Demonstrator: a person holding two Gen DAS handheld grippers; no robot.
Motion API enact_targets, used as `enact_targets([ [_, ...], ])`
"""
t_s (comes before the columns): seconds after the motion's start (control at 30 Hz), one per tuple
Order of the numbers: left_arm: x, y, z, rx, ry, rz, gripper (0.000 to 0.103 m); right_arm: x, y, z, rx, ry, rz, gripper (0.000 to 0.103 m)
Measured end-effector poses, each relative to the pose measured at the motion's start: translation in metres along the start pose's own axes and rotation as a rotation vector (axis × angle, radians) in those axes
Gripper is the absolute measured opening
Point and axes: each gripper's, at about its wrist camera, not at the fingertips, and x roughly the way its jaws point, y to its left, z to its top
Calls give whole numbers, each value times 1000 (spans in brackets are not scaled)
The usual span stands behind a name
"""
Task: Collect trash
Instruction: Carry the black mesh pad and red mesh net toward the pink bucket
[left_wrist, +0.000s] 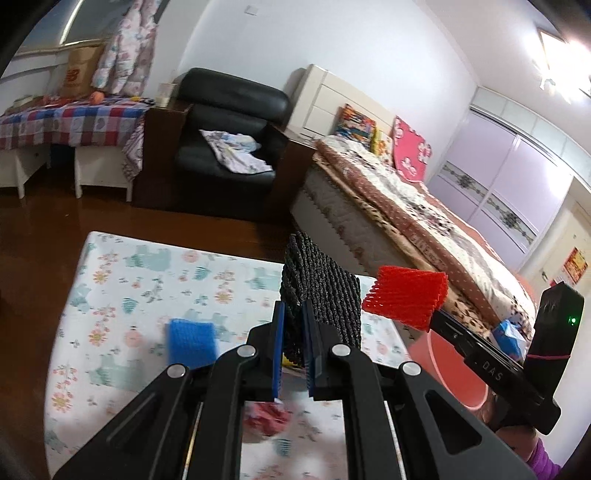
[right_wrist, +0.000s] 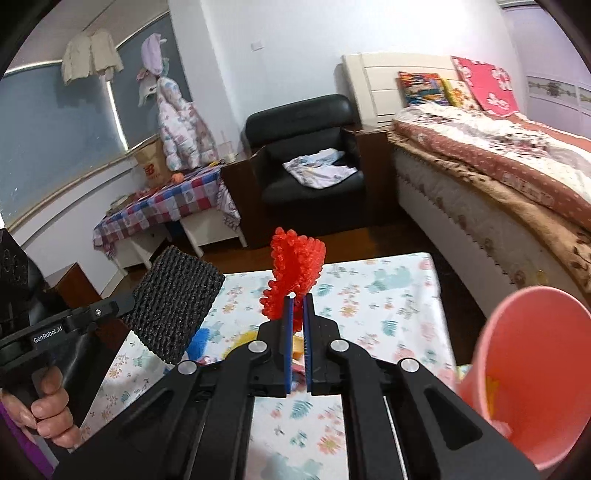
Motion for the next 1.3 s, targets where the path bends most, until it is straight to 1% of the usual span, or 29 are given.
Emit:
enact_targets([
  [0.1,5,-18,-2,22,11,-29,8,-16,-17,-2,24,-13,-40,5],
  [0.37,33,-86,-17,89,60,-124,8,-58,-76,-19,103,-26,-161,5],
  [0.57,54,-134,-31,150,106,-175,8,-79,-116,-34,164,-31,-220,5],
  [0.7,68,-162,-41,186,137,-201,8,-88,-131,-43,186,-30,-249,5],
  [0.87,84,-193,-54,224,171,-221,8,-98,-152,-53,211,-25,-277,5],
  [0.97,91,-203,-62,242,189,-227,8,-101,-163,-58,231,-17,-286,5],
  [1.3,121,-236,-84,291,251,-215,9,-104,-186,-72,269,11,-301,5],
])
